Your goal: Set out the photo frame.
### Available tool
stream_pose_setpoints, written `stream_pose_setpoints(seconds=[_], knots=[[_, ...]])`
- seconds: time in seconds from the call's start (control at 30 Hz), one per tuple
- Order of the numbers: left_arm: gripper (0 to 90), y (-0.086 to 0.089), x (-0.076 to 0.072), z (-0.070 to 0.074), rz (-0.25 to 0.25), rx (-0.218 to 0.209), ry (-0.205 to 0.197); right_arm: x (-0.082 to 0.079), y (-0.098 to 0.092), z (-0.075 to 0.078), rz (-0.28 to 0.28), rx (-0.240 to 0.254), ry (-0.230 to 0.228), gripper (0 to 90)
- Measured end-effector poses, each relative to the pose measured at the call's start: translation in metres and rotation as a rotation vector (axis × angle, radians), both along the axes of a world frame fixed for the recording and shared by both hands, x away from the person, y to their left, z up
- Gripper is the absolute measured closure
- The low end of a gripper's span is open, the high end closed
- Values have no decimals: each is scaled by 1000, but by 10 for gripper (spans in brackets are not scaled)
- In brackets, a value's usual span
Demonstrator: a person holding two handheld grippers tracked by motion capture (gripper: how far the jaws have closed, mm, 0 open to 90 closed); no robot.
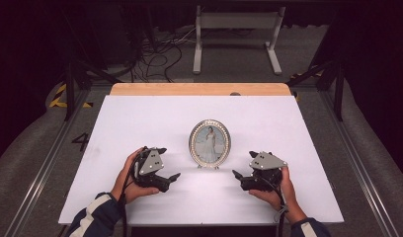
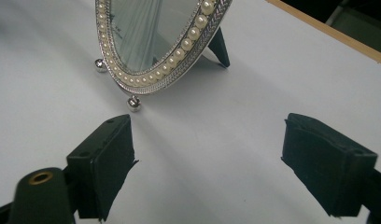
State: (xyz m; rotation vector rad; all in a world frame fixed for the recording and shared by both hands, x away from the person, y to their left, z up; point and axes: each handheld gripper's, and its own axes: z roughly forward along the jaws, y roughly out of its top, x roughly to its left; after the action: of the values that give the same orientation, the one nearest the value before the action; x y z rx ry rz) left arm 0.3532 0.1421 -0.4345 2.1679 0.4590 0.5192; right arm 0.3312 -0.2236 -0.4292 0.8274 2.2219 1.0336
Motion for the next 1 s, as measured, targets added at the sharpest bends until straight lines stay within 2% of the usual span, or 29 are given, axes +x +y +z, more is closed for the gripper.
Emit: stream_pose_setpoints(seconds=[0.2, 0.3, 0.4, 0.57, 0.6, 0.67, 0.9, 1.0], knots=[[97, 12, -4, 0, 28, 15, -14, -4, -4, -1, 0, -19, -6, 170], [97, 20, -7, 2, 50, -3, -14, -8, -8, 1, -7, -15, -15, 166], [97, 25, -9, 2, 53, 1, -15, -9, -11, 1, -11, -11, -16, 165], [97, 34, -15, 0, 64, 16, -22, -12, -18, -1, -26, -20, -13, 163], [98, 36, -17, -1, 68, 30, -23, -12, -19, -2, -28, -19, -12, 163], [95, 41, -19, -3, 76, 41, -22, -13, -21, -2, -34, -27, -15, 163], [95, 55, -25, -8, 93, 37, -8, -17, -26, -4, -48, -43, -21, 162], [95, 61, -28, -10, 101, 34, -7, -19, -29, -4, -57, -33, -24, 163]])
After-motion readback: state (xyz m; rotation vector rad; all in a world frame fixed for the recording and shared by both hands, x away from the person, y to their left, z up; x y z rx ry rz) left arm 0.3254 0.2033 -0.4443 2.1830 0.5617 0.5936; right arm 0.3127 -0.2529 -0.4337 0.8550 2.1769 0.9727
